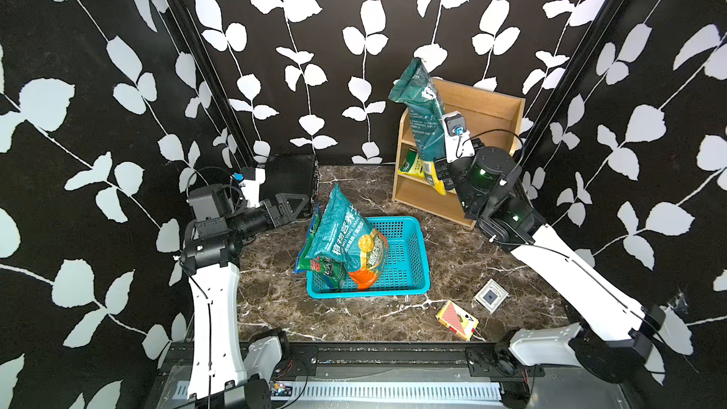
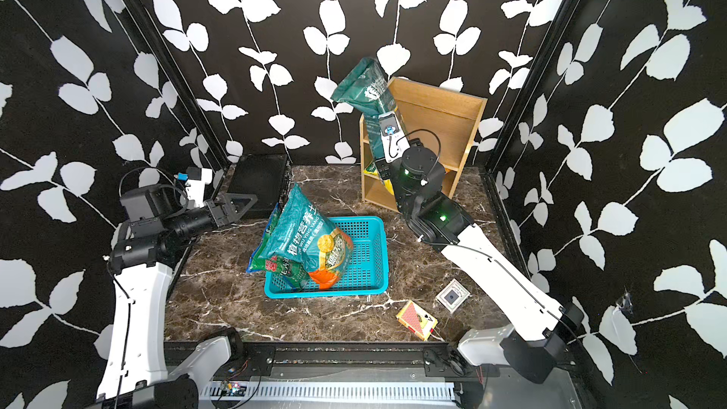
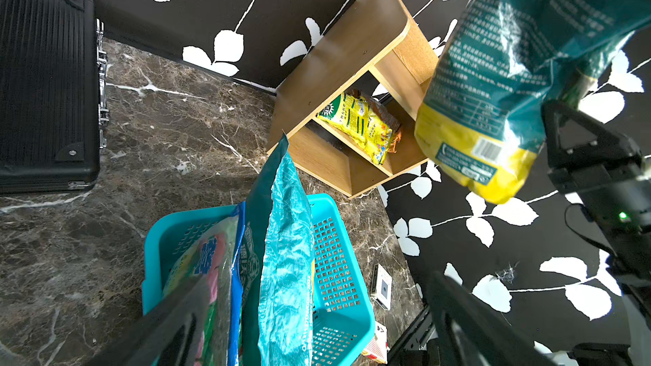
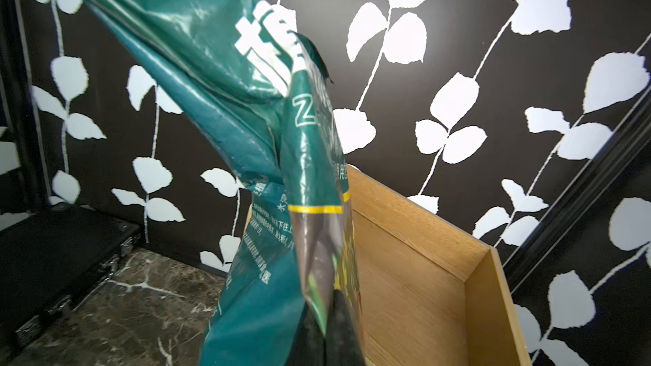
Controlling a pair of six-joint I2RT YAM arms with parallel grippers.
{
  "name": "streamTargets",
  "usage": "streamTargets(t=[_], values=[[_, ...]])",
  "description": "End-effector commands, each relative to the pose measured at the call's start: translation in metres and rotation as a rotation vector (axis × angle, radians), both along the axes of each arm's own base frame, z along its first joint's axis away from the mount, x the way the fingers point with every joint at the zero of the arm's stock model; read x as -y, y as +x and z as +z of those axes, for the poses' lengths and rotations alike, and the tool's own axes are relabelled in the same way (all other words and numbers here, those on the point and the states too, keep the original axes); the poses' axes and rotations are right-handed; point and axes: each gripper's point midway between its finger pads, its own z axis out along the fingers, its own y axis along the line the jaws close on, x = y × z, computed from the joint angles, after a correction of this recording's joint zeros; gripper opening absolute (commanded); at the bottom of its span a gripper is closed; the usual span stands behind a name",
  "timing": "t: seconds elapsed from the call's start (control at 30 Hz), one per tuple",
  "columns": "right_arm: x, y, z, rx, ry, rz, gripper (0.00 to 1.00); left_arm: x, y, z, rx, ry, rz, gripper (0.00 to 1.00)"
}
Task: Take down the fertilizer bag from the shelf
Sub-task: Pick up the fertilizer bag from the shelf, then place the fertilizer bag in the storage box.
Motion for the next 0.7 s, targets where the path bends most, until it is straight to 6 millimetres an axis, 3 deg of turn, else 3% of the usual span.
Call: streamTargets(t=[0.0,0.13,0.3,0.5,0.67], values=[[0.004,-0.047,0.073,0.197,0.251,0.165,0.0,0.002,-0.002,0.006,0.035,0.005,-0.02,0.99],[-0.011,-0.063,0.072,0.192,0.271,0.246,0.0,0.001,-0.002,0.006,0.036,0.015,-0.015,0.99],[-0.022,-0.066,0.061,0.169,0.311,0.287,0.0,0.001,-0.003,0.006,0.039,0.016,-0.016,0.99],[-0.042,-0.063,0.03,0.128,0.351,0.336,0.0,0.001,-0.003,0.006,0.037,0.017,-0.016,0.99],[-0.06,-0.06,-0.006,0.085,0.346,0.349,0.0,0.001,-0.003,0.006,0.036,0.018,-0.014,0.99]])
